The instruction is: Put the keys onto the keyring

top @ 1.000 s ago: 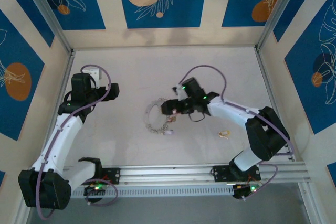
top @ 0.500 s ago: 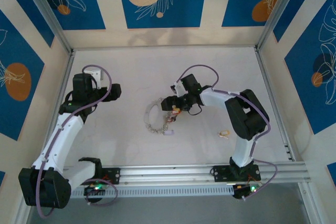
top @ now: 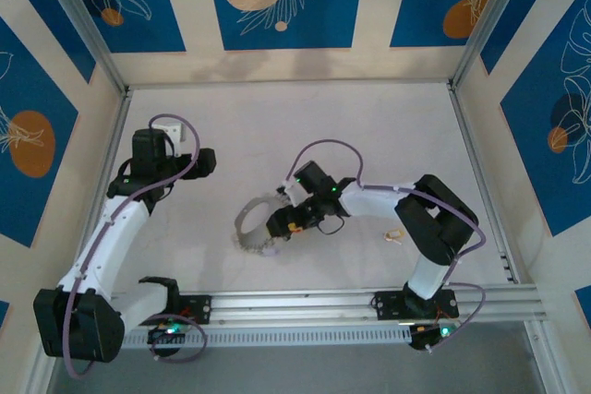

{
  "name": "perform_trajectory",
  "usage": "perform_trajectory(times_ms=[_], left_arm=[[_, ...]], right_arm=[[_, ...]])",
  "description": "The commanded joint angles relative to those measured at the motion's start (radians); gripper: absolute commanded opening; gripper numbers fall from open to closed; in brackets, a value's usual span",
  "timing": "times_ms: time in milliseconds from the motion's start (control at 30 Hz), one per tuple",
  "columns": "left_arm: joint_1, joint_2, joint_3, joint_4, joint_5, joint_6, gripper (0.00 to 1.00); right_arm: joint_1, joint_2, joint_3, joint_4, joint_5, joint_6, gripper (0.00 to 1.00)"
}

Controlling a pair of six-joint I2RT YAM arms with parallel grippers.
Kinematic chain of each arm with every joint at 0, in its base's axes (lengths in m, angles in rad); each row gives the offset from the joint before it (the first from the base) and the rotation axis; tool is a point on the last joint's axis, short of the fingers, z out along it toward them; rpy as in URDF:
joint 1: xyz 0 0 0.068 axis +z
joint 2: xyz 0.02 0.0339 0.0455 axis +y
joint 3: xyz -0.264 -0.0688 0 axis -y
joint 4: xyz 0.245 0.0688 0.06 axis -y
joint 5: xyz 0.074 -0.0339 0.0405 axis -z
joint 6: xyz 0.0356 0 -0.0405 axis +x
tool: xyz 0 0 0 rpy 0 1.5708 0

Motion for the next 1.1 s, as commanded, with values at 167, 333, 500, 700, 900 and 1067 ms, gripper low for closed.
perform_trajectory(times_ms=[167, 333, 500, 700, 900, 1067], left_arm=[[-0.018, 0.007, 0.011, -0.015, 0.005, -0.002, 1.0], [-0.024, 0.008, 0.013, -0.019, -0.008, 0.004, 1.0], [-0.026, 0.014, 0.011, -0.018, -0.009, 0.005, 1.0], [-0.035, 0.01, 0.011, -0.022, -0.016, 0.006, 1.0], [-0.04, 0.017, 0.018, -0.03, -0.013, 0.007, 1.0], [-0.044, 0.025, 0.021, -0.035, -0.002, 0.002, 1.0]], right_arm=[[-0.026, -0.023, 0.068, -0.023, -0.039, 0.022, 0.94], [-0.134, -0.079, 0.054, -0.127, 0.039, -0.074, 0.71], [-0.15, -0.054, 0.098, -0.199, 0.073, -0.215, 0.47], [-0.124, -0.1, -0.013, -0.042, 0.135, -0.608, 0.35], [-0.127, 0.004, 0.001, -0.008, 0.094, -0.624, 0.34], [-0.121, 0.062, -0.012, 0.046, 0.048, -0.63, 0.4]])
